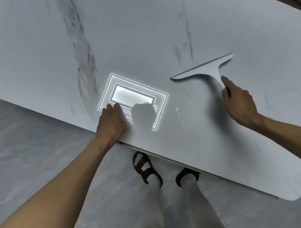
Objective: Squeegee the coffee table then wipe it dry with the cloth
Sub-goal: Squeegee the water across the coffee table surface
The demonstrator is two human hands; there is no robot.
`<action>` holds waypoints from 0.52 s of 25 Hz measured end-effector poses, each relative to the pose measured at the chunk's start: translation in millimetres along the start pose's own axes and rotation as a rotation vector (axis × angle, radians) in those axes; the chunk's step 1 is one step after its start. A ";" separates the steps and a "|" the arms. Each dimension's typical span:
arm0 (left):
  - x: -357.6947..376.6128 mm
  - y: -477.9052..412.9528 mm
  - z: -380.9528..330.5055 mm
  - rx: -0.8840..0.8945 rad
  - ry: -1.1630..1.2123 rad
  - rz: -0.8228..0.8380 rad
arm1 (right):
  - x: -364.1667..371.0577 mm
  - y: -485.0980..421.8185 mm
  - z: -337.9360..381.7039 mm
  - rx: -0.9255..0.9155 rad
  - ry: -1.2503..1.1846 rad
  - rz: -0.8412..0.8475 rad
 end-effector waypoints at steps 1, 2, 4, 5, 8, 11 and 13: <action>2.4 0.7 -2.3 -0.006 0.001 0.013 | -1.4 19.2 -18.2 -0.009 0.025 0.029; 4.0 1.5 -4.3 -0.014 0.007 0.022 | -3.8 36.6 -34.4 -0.014 0.055 0.060; 5.5 5.2 -7.4 -0.013 0.016 0.022 | -11.3 61.4 -58.9 -0.007 0.095 0.099; 5.7 7.9 -7.9 -0.006 0.029 0.013 | -15.5 67.9 -64.9 -0.009 0.101 0.103; 2.8 18.6 -0.5 -0.053 0.153 -0.055 | -21.4 71.7 -43.7 -0.105 0.058 0.109; -0.7 26.8 13.5 -0.122 0.193 -0.113 | 14.4 67.4 26.1 -0.382 0.106 0.238; -2.4 31.7 17.9 -0.130 0.188 -0.129 | 60.7 70.5 79.3 -0.603 0.216 0.344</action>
Point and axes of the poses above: each hand's wrist, its own y-axis away from the middle knuckle, its own x-axis out of the palm, z = x × y, the point moved 8 cm from there along -y, towards the middle knuckle, and after that the axes turned 4 degrees about -y, right-handed, at the moved point
